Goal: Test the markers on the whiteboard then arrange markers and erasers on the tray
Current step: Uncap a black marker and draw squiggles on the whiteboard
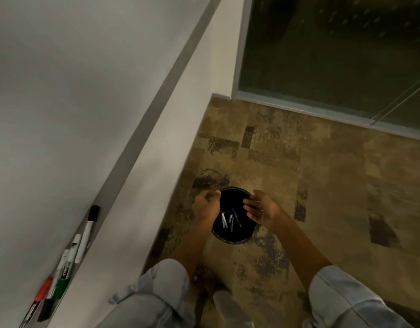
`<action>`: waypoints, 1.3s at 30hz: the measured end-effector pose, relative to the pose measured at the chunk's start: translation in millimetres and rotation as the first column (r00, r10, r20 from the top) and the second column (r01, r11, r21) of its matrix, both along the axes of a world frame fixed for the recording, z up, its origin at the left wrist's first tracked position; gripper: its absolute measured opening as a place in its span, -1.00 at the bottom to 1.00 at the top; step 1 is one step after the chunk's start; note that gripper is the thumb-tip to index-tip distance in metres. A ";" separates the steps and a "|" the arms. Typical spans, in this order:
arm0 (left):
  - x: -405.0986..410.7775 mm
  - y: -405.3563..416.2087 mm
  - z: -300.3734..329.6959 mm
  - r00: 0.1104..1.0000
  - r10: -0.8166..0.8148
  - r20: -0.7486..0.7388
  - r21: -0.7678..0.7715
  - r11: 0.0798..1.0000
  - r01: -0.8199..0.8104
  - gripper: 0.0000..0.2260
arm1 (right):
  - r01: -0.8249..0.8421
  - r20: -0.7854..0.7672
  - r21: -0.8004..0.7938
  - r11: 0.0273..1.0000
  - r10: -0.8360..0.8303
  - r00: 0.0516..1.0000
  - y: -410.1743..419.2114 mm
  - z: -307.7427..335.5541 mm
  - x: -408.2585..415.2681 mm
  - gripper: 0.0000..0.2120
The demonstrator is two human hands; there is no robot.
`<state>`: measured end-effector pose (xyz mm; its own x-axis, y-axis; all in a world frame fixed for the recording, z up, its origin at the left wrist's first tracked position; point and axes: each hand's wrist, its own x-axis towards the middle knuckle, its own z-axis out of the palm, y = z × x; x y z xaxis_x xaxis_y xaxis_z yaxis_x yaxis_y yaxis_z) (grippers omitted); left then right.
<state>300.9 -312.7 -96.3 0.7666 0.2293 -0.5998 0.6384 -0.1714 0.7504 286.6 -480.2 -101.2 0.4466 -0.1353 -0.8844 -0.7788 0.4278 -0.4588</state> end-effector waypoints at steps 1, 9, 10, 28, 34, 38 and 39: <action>-0.2 7.4 7.0 0.998 0.053 -0.019 -0.065 0.996 -0.054 -0.88 | -0.019 0.005 -0.012 1.000 0.019 1.000 5.5 1.0 3.1 -0.70; -18.7 106.9 50.2 0.945 0.325 0.025 -0.063 0.944 -0.323 -0.89 | -0.348 0.137 -0.059 0.936 0.353 0.926 128.9 30.7 48.9 -0.81; -25.1 125.0 53.6 0.927 0.372 0.042 -0.041 0.928 -0.370 -0.89 | -0.416 0.157 -0.089 0.905 0.426 0.891 155.4 36.0 51.4 -0.82; -161.6 291.0 92.3 0.608 0.789 0.085 -0.079 0.614 -0.786 -0.84 | -0.535 0.028 -0.835 0.130 0.981 0.194 397.7 35.1 41.1 -0.69; -163.4 299.9 125.0 0.656 0.755 0.007 -0.194 0.645 -0.739 -0.85 | -0.576 0.164 -0.710 0.406 0.890 0.425 395.1 47.9 37.8 -0.57; -153.6 301.1 151.6 0.711 0.699 0.081 -0.221 0.708 -0.671 -0.89 | -0.411 0.500 -0.517 0.751 0.655 0.567 385.7 82.5 15.7 -0.69; -149.1 298.6 157.5 0.702 0.696 0.153 -0.201 0.717 -0.667 -0.89 | -0.405 0.596 -0.433 0.805 0.593 0.541 382.1 96.0 5.2 -0.76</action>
<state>151.8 -14.1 61.2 0.5346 0.6745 -0.5092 0.3749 0.3508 0.8582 291.8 -98.1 -5.1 0.9484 0.1621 -0.2727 -0.2565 -0.1139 -0.9598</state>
